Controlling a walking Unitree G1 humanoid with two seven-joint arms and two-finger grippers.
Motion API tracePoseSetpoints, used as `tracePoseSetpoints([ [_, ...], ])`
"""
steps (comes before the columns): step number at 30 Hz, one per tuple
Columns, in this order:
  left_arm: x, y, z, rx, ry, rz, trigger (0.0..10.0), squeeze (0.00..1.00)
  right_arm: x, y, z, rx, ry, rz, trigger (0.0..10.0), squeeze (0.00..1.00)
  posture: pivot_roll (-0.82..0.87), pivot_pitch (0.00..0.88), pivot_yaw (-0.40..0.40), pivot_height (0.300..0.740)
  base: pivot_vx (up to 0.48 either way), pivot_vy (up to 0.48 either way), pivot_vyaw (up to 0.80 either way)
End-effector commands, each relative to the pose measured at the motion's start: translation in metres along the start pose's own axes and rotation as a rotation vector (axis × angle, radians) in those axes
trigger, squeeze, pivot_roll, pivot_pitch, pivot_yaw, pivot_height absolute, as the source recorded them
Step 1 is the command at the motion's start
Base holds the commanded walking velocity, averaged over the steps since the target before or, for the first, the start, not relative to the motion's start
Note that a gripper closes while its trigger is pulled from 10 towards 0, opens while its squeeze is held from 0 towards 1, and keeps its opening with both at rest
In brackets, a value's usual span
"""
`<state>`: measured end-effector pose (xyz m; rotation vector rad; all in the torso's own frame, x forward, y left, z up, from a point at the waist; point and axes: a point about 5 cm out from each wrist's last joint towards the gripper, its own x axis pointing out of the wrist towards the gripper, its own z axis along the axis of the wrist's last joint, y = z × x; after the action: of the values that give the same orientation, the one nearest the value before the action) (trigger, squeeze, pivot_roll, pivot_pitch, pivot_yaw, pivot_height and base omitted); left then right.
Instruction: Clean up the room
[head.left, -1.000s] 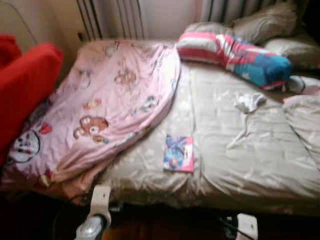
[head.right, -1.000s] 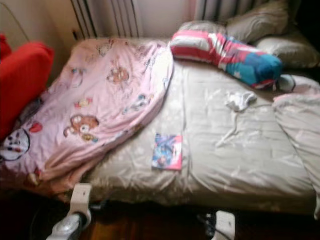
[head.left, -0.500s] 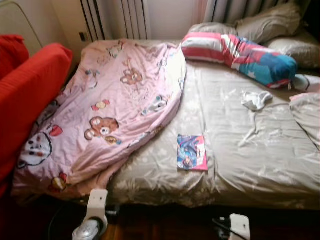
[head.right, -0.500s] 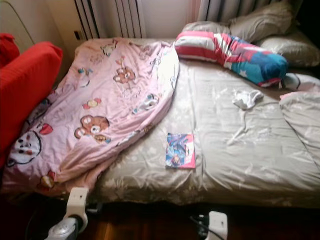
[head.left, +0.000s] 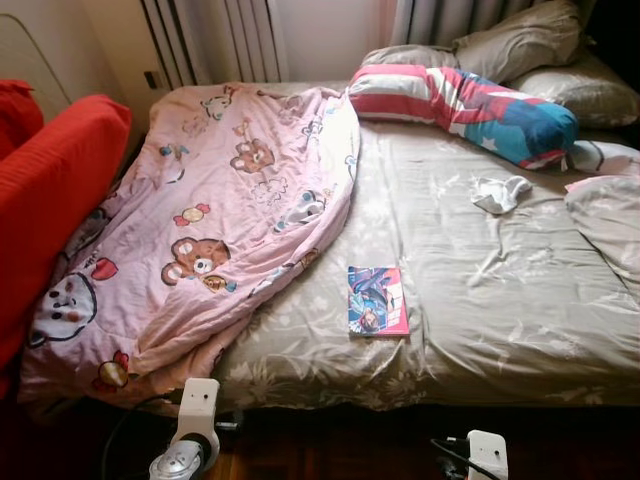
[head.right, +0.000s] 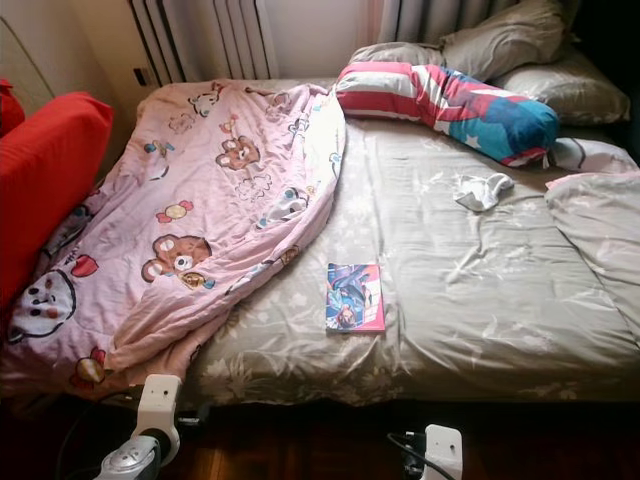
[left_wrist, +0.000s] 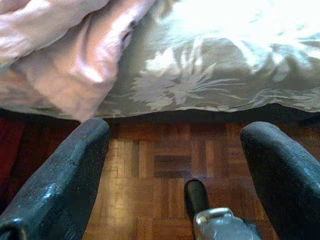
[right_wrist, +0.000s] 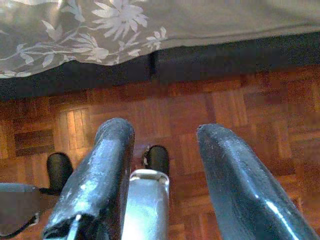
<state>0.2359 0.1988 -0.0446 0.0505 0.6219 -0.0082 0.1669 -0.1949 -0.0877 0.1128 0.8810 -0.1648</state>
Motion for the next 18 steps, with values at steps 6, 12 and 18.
tracePoseSetpoints([
  [6,-0.0027,0.0079,-0.0060,0.006,0.028,0.024,10.0,0.00,-0.0009,0.0066,-0.0065,0.008,0.024,0.013,10.0,0.00,0.05,0.108,0.043,0.740,0.000,0.256,0.00],
  [12,-0.0021,0.0070,-0.0040,0.004,0.016,0.021,10.0,0.00,-0.0006,0.0072,-0.0056,0.002,0.023,0.016,10.0,0.00,0.05,0.112,0.044,0.740,0.000,0.000,0.00],
  [18,-0.0017,0.0067,-0.0017,-0.004,0.000,0.018,10.0,0.00,-0.0007,0.0077,-0.0058,-0.001,0.024,0.018,10.0,0.00,0.06,0.113,0.043,0.740,0.000,0.000,0.00],
])
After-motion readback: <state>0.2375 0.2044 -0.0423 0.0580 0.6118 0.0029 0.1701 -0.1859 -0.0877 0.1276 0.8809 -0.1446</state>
